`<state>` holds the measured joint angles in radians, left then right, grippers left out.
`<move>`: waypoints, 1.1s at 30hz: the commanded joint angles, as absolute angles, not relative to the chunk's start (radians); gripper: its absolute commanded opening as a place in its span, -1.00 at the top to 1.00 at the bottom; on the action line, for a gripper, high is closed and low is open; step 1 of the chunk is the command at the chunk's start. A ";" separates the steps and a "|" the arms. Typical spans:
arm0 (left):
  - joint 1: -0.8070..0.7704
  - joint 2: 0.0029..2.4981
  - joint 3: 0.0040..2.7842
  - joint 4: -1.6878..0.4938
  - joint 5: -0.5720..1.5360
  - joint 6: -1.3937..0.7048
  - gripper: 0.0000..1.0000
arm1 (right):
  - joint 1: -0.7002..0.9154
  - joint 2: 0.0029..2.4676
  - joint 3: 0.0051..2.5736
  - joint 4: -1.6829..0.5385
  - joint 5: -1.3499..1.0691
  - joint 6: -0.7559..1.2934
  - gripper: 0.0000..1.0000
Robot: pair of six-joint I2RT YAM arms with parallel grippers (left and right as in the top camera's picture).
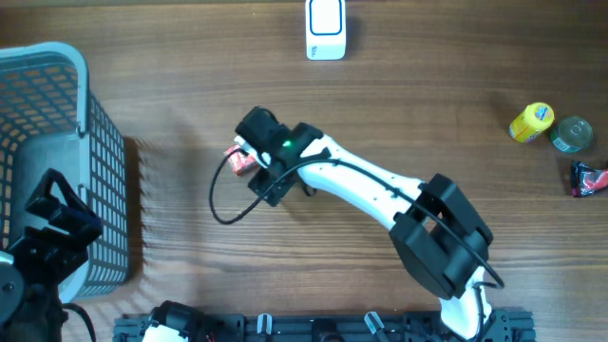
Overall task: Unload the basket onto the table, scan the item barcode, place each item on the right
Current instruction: 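Reach the right gripper to the red snack pack and grasp it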
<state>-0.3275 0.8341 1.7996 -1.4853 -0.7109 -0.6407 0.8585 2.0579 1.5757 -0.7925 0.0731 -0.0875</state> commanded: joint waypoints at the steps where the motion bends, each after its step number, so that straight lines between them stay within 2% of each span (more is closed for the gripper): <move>1: -0.322 0.837 1.797 -1.503 -0.743 -0.644 -1.00 | 0.861 2.052 1.640 -0.752 0.020 -0.049 -1.00; 10: -0.322 0.837 1.797 -1.522 -0.762 -0.644 -1.00 | 0.861 2.168 1.640 -0.479 -0.002 0.136 -1.00; 17: -0.322 0.837 1.797 -1.528 -0.784 -0.644 -1.00 | 0.860 2.231 1.640 -0.374 0.002 0.167 -1.00; 25: -0.322 0.837 1.797 -1.543 -0.807 -0.643 -1.00 | 0.860 2.302 1.640 -0.359 0.010 0.186 -0.99; 27: -0.322 0.837 1.797 -1.544 -0.807 -0.643 -1.00 | 0.857 2.302 1.640 -0.353 0.025 0.187 -0.89; 28: -0.322 0.837 1.797 -1.547 -0.807 -0.643 -1.00 | 0.857 2.302 1.640 -0.358 0.025 0.187 -0.68; 29: -0.322 0.837 1.797 -1.551 -0.807 -0.643 -1.00 | 0.857 2.302 1.640 -0.367 0.025 0.191 -0.60; 33: -0.322 0.837 1.797 -1.576 -0.806 -0.644 -1.00 | 0.856 2.302 1.640 -0.397 0.025 0.223 -0.51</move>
<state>-0.3275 0.8341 1.7996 -1.5650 -0.7841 -0.6407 0.8623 2.2742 1.6264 -0.3763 0.0231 0.1871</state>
